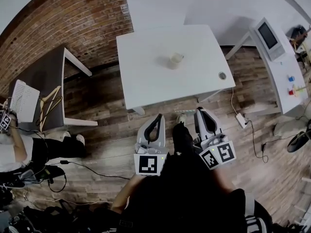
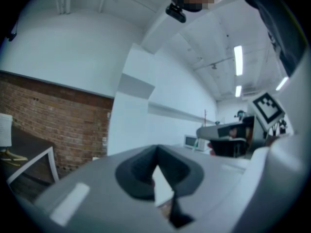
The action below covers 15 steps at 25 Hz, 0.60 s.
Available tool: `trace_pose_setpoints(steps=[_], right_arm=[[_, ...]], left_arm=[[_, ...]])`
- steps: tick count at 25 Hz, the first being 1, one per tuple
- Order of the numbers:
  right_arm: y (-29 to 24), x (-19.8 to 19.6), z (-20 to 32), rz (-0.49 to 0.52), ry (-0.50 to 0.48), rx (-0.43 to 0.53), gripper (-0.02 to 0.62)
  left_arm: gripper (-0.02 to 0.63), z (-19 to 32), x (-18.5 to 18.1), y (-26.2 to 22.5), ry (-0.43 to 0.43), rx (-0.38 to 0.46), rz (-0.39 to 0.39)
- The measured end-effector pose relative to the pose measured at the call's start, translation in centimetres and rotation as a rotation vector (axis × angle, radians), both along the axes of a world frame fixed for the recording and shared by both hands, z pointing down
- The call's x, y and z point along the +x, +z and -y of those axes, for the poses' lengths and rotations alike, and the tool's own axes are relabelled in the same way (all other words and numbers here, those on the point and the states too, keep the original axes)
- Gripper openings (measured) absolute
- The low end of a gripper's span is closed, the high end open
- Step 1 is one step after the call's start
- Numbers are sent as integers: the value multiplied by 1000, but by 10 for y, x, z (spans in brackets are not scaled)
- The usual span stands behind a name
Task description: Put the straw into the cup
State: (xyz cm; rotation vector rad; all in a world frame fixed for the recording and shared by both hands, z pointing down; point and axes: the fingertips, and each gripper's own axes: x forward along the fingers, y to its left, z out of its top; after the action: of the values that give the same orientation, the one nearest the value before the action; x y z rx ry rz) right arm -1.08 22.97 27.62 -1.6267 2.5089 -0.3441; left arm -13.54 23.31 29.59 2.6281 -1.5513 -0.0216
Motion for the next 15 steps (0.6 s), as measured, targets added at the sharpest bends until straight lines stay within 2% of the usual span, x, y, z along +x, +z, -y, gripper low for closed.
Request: trace_pose_setpoints(steps=[15], right_arm=[[6,34,100,23,-30,-11,23]], left_arm=[[3,90,33,8,-26,-27,33]])
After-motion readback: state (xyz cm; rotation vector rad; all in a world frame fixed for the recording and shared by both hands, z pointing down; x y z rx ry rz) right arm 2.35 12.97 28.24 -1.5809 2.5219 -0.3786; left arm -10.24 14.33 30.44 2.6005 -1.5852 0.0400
